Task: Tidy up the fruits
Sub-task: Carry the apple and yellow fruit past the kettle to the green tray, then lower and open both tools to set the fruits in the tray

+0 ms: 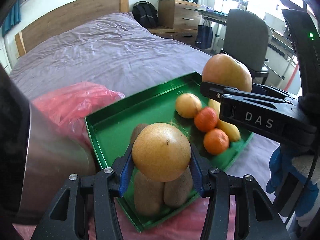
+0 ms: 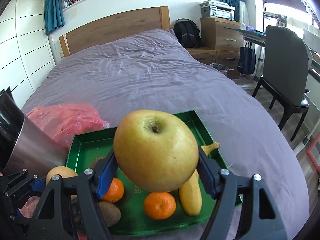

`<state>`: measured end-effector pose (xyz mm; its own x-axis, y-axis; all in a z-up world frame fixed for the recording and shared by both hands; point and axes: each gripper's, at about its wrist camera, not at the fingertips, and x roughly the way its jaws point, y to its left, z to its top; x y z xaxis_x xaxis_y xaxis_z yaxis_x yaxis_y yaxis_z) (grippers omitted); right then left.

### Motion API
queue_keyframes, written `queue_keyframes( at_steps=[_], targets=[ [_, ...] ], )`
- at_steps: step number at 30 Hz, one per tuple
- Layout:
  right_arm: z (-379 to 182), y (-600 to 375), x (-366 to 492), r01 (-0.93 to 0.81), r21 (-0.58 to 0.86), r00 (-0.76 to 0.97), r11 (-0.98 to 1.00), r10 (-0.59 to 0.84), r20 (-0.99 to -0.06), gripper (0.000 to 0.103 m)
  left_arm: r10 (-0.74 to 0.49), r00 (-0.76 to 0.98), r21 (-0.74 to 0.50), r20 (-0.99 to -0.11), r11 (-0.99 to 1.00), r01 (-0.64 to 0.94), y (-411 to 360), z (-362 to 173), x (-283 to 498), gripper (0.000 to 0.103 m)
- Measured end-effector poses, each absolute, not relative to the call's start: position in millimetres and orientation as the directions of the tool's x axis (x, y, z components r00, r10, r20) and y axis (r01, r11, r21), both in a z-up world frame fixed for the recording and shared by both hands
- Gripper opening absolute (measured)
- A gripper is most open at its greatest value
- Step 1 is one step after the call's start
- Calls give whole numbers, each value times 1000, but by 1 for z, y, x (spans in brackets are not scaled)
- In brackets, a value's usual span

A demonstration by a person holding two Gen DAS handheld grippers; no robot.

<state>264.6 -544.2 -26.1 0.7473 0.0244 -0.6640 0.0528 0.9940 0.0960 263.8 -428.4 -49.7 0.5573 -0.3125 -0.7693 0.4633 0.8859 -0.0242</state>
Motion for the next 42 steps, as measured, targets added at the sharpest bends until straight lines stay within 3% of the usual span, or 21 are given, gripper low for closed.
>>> queue_keyframes(
  at_steps=[9, 23, 34, 42],
  targets=[
    [-56, -522, 315, -26, 106, 728, 994, 91, -679, 103, -217, 601, 23, -769, 930, 366, -420, -77, 298, 46],
    [-85, -502, 343, -158, 134, 657, 978, 205, -726, 103, -240, 581, 6, -778, 922, 388, -424, -92, 299, 46],
    [-81, -498, 329, -164, 110, 648, 980, 192, -737, 103, -261, 578, -6, -773, 915, 404, -429, -84, 289, 69],
    [-81, -496, 309, -166, 100, 620, 981, 183, -763, 103, -262, 573, -2, -776, 910, 414, -428, -80, 277, 72]
  ],
)
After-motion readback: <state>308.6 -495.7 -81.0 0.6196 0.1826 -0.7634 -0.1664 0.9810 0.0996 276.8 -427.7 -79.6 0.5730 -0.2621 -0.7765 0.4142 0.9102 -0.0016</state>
